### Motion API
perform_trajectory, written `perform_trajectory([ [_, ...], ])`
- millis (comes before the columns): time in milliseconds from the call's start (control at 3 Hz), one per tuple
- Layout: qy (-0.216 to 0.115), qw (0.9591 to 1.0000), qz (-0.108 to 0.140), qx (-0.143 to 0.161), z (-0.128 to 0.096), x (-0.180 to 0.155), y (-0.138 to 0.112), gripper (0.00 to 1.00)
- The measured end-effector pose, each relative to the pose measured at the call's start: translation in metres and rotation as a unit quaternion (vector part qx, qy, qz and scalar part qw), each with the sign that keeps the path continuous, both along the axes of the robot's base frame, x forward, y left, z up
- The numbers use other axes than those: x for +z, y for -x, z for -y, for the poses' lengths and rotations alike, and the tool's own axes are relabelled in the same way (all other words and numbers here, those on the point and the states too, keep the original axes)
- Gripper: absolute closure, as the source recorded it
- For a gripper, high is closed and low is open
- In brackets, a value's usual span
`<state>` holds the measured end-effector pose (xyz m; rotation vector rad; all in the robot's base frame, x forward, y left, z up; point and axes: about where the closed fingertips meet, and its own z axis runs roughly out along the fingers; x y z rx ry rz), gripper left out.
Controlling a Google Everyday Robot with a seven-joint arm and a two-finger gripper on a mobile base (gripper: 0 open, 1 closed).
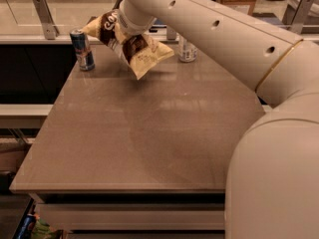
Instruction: Move brown chip bag near redbull can
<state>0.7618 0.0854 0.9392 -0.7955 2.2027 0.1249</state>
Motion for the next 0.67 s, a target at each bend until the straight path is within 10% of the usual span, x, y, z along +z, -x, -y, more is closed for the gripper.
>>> perform_trajectory([
  [667, 0.001, 1.0, -0.003, 0.002, -0.0028, -0.0039, 0.0001, 0.0],
])
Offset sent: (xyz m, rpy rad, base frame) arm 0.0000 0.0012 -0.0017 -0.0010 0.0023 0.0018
